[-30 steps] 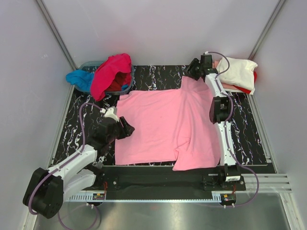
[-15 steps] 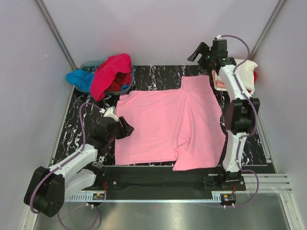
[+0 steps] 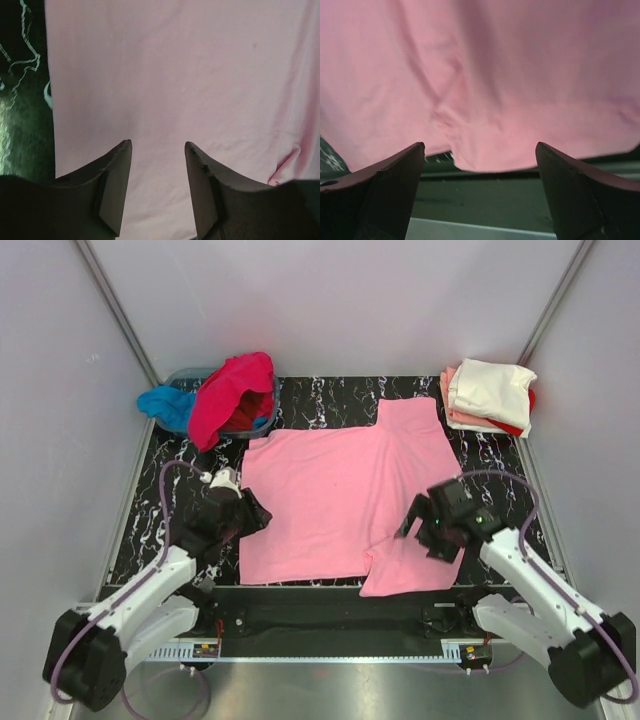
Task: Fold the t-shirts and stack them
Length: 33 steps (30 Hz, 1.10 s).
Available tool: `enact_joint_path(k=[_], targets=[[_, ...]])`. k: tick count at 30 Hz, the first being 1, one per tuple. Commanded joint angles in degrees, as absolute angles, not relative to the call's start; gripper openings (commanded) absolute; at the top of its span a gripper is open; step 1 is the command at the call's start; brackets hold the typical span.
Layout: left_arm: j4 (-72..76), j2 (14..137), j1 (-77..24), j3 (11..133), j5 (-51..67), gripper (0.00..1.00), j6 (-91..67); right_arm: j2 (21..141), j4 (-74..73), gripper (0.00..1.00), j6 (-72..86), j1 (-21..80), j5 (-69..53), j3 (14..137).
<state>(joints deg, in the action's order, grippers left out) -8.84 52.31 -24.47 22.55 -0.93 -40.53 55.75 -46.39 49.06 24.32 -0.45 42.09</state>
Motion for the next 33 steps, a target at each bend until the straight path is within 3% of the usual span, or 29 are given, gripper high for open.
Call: enact_joint_path(k=[1, 6, 12, 16, 27, 33], targets=[[-24.3, 44.3, -28.8, 28.3, -9.6, 0.51, -46.9, 47.7, -55.8, 1.00, 56.9, 29.6, 1.4, 38.0], [-47.5, 39.2, -40.1, 33.7, -19.4, 0.54, -57.0, 41.1, -59.5, 1.00, 58.9, 33.3, 0.5, 33.5], [-61.6, 45.1, -53.3, 34.7, -22.0, 0.60, -71.4, 45.2, -55.7, 1.00, 57.3, 33.5, -1.5, 33.6], [-63.2, 43.8, -60.2, 32.1, -21.9, 0.63, -80.5, 47.3, -53.7, 1.00, 56.0, 33.7, -2.4, 34.7], [-57.9, 55.9, -60.4, 29.2, -20.8, 0.77, -82.2, 48.7, -51.3, 1.00, 54.1, 33.8, -4.1, 34.3], [-51.9, 51.4, -54.2, 24.7, -20.1, 0.72, -77.4, 49.0, -49.7, 1.00, 53.8, 33.8, -4.9, 32.8]])
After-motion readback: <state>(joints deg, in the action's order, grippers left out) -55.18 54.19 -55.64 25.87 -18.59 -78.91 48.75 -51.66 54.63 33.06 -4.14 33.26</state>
